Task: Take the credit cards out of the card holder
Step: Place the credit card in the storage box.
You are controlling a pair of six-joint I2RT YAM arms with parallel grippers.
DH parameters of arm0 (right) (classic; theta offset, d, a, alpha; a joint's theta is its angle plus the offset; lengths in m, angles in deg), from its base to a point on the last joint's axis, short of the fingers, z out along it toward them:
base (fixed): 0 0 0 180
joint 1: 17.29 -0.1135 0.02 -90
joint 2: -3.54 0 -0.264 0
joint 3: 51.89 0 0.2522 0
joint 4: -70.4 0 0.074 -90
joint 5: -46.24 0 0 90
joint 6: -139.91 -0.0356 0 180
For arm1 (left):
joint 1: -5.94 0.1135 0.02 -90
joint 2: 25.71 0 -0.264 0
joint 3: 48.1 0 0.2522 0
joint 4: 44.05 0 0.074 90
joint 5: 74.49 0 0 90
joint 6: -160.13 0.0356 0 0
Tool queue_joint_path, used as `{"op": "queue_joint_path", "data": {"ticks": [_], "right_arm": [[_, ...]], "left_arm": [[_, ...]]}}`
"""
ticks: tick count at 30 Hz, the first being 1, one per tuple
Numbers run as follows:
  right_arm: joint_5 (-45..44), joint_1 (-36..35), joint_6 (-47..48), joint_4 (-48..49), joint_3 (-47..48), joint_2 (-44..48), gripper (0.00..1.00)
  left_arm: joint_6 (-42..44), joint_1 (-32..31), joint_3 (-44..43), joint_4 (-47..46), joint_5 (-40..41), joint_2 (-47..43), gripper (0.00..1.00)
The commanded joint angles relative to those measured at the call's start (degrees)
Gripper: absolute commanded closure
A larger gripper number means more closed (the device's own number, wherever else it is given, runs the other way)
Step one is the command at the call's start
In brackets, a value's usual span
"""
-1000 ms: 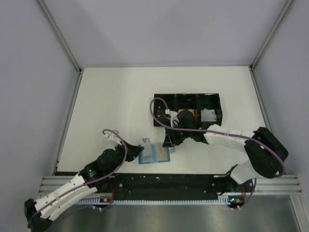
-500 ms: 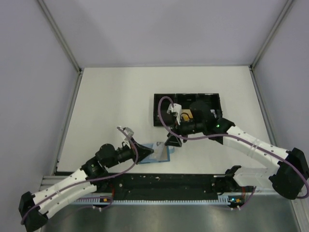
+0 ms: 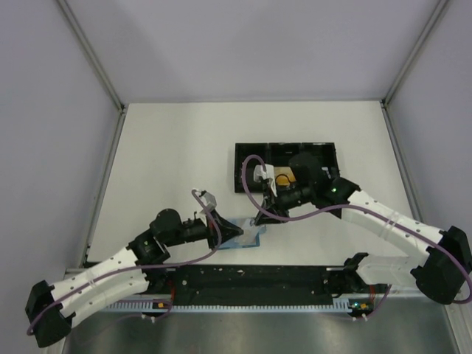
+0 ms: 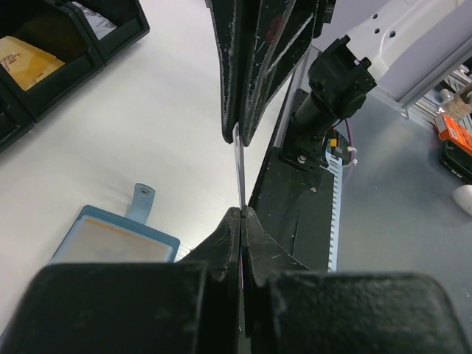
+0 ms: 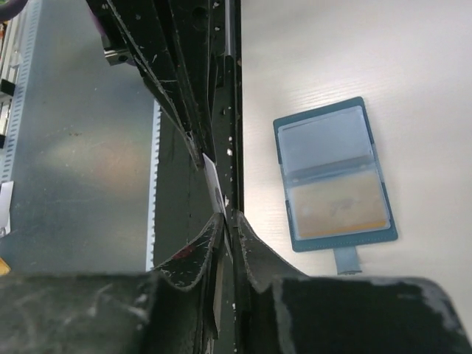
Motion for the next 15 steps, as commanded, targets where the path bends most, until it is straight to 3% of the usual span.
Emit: {"op": "queue_joint_path", "data": {"ticks": [1,6,8,13,15], "right_arm": [[2.7,-0.3,2.3,0.0,2.2,-0.4,0.99],[3.6,-0.3,2.6,-0.2,1.6,-0.3,1.0],[3.0,0.0,2.5,-0.2,1.3,0.3,1.0],[0.9,2.9,0.1,-0.4,0.6,2.1,1.0],[-1.4,4.1,-1.5,-0.8,0.4,3.0,1.0]], "left_arm": [[2.4,0.2,-3.7,-4.2,-2.4,1.1,1.0],[3.1,0.2,-4.7,-3.9,-1.7,1.5,0.98],[3.2,0.2,-5.2,-2.3,0.5,1.0,0.81],[3.4,0.2,-6.1,4.8,13.1,-2.9,0.23],[3.2,0.2,-6.4,7.4,18.7,-5.7,0.13]]}}
